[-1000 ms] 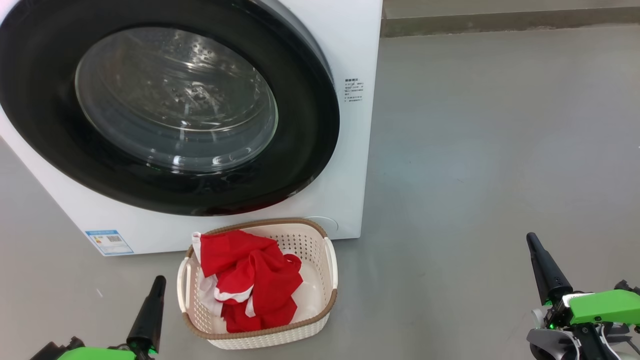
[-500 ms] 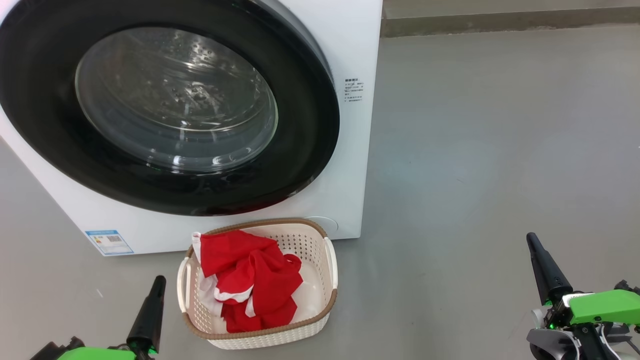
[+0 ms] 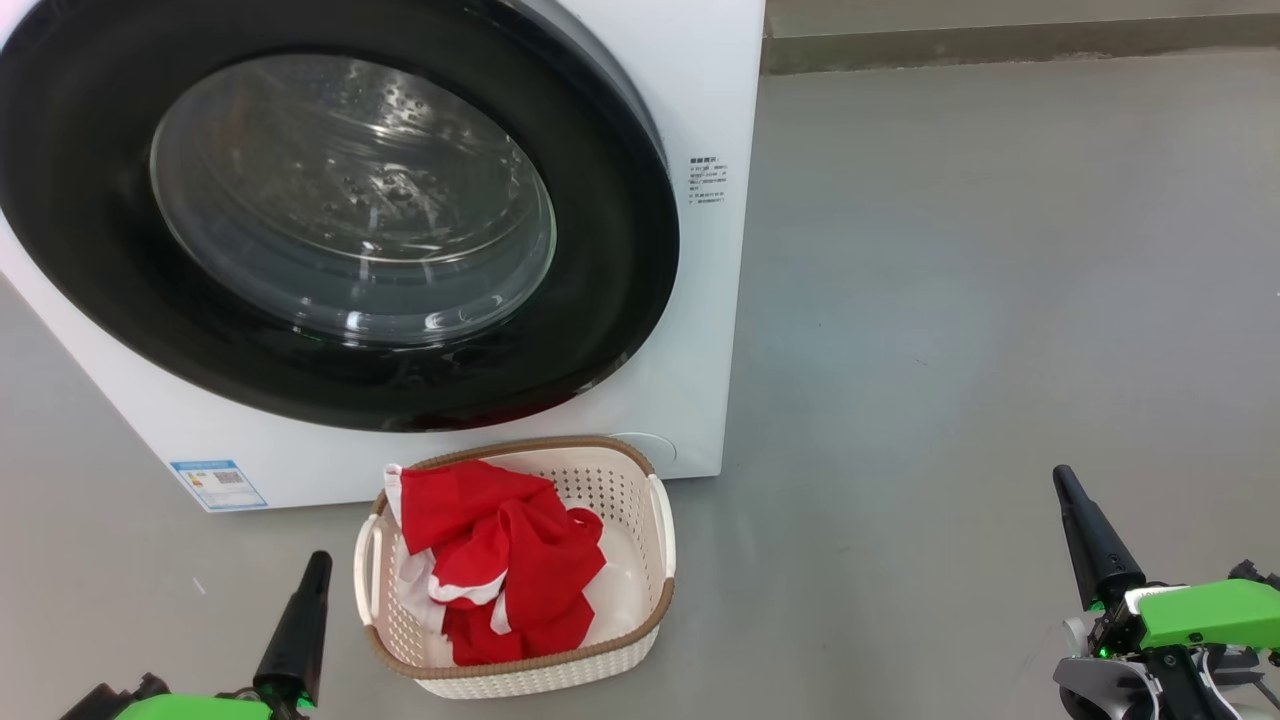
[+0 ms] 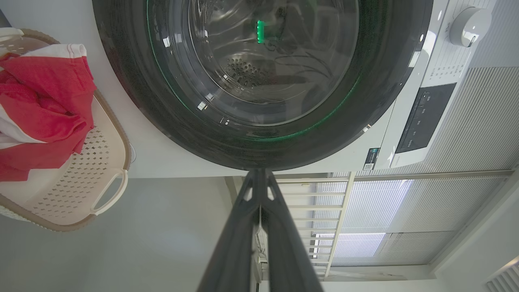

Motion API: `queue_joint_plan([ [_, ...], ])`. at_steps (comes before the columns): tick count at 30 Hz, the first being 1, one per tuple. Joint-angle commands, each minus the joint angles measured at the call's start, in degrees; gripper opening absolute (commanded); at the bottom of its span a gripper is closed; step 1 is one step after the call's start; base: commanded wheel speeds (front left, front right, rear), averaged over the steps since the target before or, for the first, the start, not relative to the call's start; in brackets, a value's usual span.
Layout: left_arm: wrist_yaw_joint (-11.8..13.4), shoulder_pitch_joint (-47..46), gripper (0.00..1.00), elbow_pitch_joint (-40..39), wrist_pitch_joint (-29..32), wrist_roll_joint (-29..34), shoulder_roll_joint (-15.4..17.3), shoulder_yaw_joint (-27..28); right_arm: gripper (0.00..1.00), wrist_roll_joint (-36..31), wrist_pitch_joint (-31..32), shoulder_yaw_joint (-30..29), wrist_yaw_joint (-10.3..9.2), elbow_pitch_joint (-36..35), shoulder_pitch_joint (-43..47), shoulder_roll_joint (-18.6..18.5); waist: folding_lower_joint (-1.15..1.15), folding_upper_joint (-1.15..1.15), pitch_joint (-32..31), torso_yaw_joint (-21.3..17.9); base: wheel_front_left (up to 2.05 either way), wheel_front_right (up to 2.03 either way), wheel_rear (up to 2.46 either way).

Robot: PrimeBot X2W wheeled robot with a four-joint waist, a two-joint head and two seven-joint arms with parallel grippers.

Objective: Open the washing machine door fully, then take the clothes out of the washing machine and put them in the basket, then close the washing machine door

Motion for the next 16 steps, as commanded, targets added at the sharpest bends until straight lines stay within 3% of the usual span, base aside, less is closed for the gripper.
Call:
queue_joint_plan([
  [1,-0.4,-2.3,0.00,-1.6,0.3,-0.4,0.6,2.0,0.00,0.4,0.3,1.0,0.03,-1.7,-2.4,-0.5,0.00,0.00,0.0,0.0,0.00,0.00,0.00],
  [16,-0.4,-2.3,0.00,-1.6,0.3,-0.4,0.6,2.0,0.00,0.4,0.3,1.0,0.03,-1.7,-2.4,-0.5,0.00,0.00,0.0,0.0,0.00,0.00,0.00],
])
